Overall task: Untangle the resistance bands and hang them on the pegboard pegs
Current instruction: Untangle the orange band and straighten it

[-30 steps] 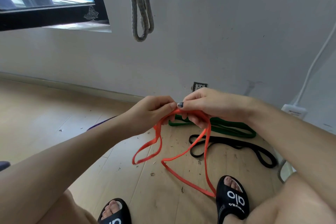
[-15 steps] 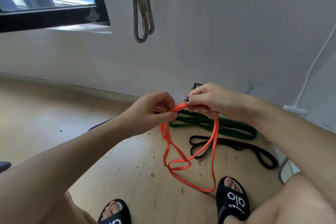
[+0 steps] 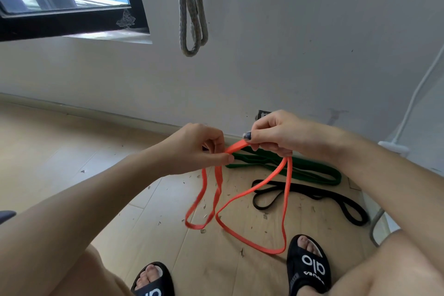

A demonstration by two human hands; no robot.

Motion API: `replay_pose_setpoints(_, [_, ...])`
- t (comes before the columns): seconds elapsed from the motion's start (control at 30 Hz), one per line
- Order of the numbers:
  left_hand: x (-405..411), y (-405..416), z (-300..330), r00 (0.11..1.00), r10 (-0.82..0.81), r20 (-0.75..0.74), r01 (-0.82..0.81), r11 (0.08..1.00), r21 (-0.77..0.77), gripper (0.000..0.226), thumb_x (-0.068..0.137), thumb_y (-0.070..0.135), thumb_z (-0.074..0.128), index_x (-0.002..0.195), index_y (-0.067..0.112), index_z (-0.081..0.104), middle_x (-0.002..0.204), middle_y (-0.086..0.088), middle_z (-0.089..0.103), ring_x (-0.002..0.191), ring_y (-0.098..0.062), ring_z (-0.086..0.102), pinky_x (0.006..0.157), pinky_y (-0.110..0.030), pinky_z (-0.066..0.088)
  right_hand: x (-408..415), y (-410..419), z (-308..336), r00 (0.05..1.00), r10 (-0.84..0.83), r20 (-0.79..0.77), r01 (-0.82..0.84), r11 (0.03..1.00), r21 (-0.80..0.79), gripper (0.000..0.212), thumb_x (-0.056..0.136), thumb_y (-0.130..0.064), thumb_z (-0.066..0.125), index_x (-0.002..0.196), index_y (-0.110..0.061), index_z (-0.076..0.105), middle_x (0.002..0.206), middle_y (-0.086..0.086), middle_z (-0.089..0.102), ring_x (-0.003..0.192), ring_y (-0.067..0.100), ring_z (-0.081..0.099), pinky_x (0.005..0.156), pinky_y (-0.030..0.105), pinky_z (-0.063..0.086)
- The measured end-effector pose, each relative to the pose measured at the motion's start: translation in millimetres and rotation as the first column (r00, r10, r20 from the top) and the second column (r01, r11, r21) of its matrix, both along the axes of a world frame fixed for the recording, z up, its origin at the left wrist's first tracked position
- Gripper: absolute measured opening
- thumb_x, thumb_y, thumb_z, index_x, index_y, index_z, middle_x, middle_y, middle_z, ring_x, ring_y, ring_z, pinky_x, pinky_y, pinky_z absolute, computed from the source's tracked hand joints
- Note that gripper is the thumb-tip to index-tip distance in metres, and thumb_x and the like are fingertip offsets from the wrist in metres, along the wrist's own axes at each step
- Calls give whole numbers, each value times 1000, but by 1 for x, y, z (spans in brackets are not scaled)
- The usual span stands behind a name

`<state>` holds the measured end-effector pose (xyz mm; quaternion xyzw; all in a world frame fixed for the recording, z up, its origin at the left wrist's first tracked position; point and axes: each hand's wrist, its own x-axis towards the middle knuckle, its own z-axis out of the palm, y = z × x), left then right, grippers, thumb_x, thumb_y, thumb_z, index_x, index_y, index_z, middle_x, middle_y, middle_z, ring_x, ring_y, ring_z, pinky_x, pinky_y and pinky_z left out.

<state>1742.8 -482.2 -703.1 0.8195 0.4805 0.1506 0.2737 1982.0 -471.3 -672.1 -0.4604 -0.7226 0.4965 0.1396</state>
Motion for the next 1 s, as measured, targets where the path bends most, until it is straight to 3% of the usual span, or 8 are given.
replay_pose_setpoints(0.1, [-5, 0, 1, 1000, -12, -14, 12, 1000, 27, 21, 89, 38, 74, 90, 18, 71, 86, 11, 72, 83, -1, 69, 77, -13, 56, -1, 1, -1, 1000, -3, -7, 3, 1000, 3, 33, 102, -28, 62, 75, -10, 70, 55, -3, 45, 48, 12, 31, 47, 28, 22])
replay_pose_setpoints(0.2, [-7, -3, 1, 1000, -5, 31, 3, 998, 60, 18, 88, 27, 77, 83, 19, 62, 79, 6, 67, 72, -7, 63, 67, -18, 53, -1, 2, 0, 1000, -4, -19, 4, 1000, 2, 33, 102, -29, 62, 79, -5, 70, 56, 0, 44, 48, 13, 30, 46, 28, 22])
replay_pose_setpoints(0.33, [-8, -6, -1, 992, -8, 128, 4, 1000, 31, 28, 88, 16, 74, 79, 11, 48, 73, -16, 54, 66, -30, 47, 60, -42, 44, -2, 2, 1, 1000, -3, -20, 3, 1000, 2, 33, 101, -30, 62, 79, -6, 68, 55, -2, 45, 47, 12, 32, 45, 25, 23])
replay_pose_setpoints(0.4, [-10, -5, -2, 979, 6, 205, 6, 998, -56, 27, 90, 13, 74, 84, 7, 49, 77, -19, 57, 71, -36, 53, 65, -48, 49, -2, 3, 1, 1000, -11, -17, 11, 1000, 14, 33, 101, -30, 62, 78, -6, 68, 54, -3, 45, 47, 11, 32, 45, 25, 24])
replay_pose_setpoints(0.53, [-16, -3, -1, 944, 65, 324, 28, 961, -275, 22, 94, 11, 71, 102, -3, 56, 88, -9, 71, 80, -22, 67, 80, -34, 57, 3, 4, 1, 999, -40, -16, 40, 999, 21, 33, 101, -29, 61, 79, -5, 67, 56, -3, 44, 49, 12, 31, 47, 26, 24])
replay_pose_setpoints(0.63, [-18, -2, -3, 914, 141, 381, 28, 913, -406, 21, 97, 5, 65, 109, -6, 52, 96, -19, 73, 88, -31, 72, 90, -44, 60, 3, 3, 0, 1000, -28, -8, 28, 999, 24, 34, 102, -29, 61, 79, -5, 66, 56, -3, 43, 50, 13, 31, 47, 27, 23])
replay_pose_setpoints(0.93, [-13, -3, -1, 943, 77, 325, 32, 947, -319, 23, 92, 28, 70, 110, 14, 65, 96, -9, 72, 93, -31, 69, 91, -42, 59, 7, 3, 2, 998, -60, -22, 60, 998, 36, 34, 102, -26, 60, 79, -3, 66, 57, 2, 44, 48, 14, 32, 46, 25, 25])
replay_pose_setpoints(1.0, [-11, -4, -1, 944, 81, 320, 23, 951, -309, 21, 97, 29, 64, 109, 12, 64, 94, -3, 74, 90, -22, 69, 90, -38, 58, 8, 4, 1, 998, -63, -22, 63, 997, 37, 33, 102, -26, 60, 79, -3, 67, 58, 4, 45, 48, 15, 32, 46, 26, 25])
